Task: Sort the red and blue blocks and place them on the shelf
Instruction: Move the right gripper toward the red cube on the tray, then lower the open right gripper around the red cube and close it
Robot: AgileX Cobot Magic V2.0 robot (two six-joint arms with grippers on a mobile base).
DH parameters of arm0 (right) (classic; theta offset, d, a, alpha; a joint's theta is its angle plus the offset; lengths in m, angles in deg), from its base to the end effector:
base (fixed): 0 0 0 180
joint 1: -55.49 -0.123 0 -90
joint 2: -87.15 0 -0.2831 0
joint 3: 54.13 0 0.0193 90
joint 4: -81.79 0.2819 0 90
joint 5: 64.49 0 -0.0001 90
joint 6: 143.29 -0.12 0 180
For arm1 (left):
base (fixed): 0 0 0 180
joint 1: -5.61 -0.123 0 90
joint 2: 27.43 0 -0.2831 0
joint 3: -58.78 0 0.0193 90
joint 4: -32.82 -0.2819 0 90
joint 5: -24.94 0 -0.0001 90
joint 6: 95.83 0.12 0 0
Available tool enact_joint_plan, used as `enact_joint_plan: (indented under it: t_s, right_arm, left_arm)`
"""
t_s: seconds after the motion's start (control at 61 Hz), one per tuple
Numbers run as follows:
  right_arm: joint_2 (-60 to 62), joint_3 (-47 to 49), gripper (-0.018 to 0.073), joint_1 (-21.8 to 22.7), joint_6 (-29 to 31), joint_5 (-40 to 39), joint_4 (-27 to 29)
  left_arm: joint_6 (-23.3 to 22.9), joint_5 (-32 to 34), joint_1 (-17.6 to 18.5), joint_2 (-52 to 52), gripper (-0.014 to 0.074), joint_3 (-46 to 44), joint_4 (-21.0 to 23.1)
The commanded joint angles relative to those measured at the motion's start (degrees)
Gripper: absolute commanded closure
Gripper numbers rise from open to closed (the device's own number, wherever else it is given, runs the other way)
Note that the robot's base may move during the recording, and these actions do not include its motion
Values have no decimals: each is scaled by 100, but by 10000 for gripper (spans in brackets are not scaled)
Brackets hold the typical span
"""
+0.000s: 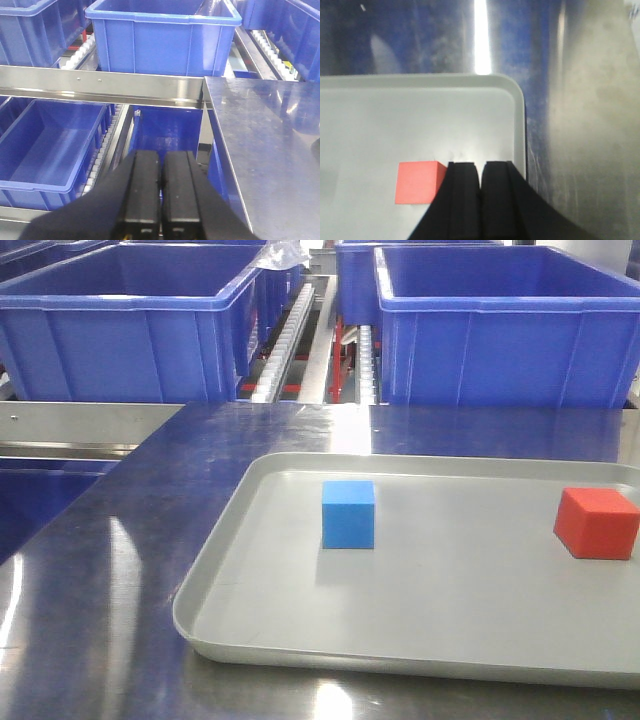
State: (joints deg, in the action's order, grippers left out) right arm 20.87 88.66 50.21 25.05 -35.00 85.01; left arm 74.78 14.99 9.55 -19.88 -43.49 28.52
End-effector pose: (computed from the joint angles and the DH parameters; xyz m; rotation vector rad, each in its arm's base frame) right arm 0.2511 0.0265 0.2534 0.1725 2.3225 0.2056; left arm 0.1180 -0.0066 0.1916 -0.0275 1.6625 -0.1096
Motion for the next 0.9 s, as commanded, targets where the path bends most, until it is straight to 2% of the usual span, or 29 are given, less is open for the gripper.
enact_joint_plan:
  t_s: [0.0,0.066,0.197,0.23,0.279,0.541,0.885]
  right_arm:
    - [-202,508,447,27,9,145,-4]
    - [-313,652,360,14,9,294,-4]
    - [-413,776,32,1,9,353,-18]
    - [-416,776,-27,1,9,359,-28]
    - [-416,781,-71,1,9,388,-33]
    - [-416,778,-34,-40,9,609,-33]
    - [-654,797,-34,-681,9,624,-33]
  left_arm:
    - [-14,464,8,-107,461,242,38]
    - [-14,464,8,-107,461,242,38]
    - [-14,464,8,-107,461,242,38]
    - [-14,464,8,-107,461,242,38]
    - [-14,464,8,-107,461,242,38]
    - [-14,464,8,-107,461,242,38]
    - [-14,464,8,-107,461,242,38]
